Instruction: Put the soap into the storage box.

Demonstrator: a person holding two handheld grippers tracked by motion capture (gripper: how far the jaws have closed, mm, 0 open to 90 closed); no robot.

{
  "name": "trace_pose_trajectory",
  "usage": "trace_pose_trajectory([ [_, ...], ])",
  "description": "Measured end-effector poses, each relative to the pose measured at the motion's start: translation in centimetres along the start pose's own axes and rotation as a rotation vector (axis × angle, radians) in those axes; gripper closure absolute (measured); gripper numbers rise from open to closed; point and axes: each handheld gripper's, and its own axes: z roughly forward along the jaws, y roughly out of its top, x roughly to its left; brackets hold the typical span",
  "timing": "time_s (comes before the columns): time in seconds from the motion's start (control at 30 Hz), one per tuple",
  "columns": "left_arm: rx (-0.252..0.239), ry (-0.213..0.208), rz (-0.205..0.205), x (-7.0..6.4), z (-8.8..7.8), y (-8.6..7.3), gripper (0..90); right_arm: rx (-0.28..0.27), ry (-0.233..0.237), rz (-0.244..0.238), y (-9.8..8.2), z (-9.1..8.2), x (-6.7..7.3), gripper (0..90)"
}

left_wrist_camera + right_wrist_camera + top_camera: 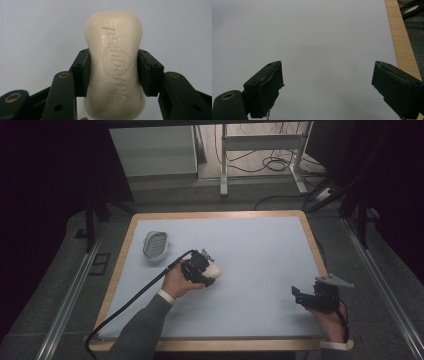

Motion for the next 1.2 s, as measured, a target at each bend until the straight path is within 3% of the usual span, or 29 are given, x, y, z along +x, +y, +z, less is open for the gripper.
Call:
trace_pose_trajectory([
  [1.2, -0.035, 0.039, -0.076, 3.7, -2.9, -0.8, 49.5, 0.004, 0.0, 0.002, -0.1, 0.0, -0.2, 9.9],
])
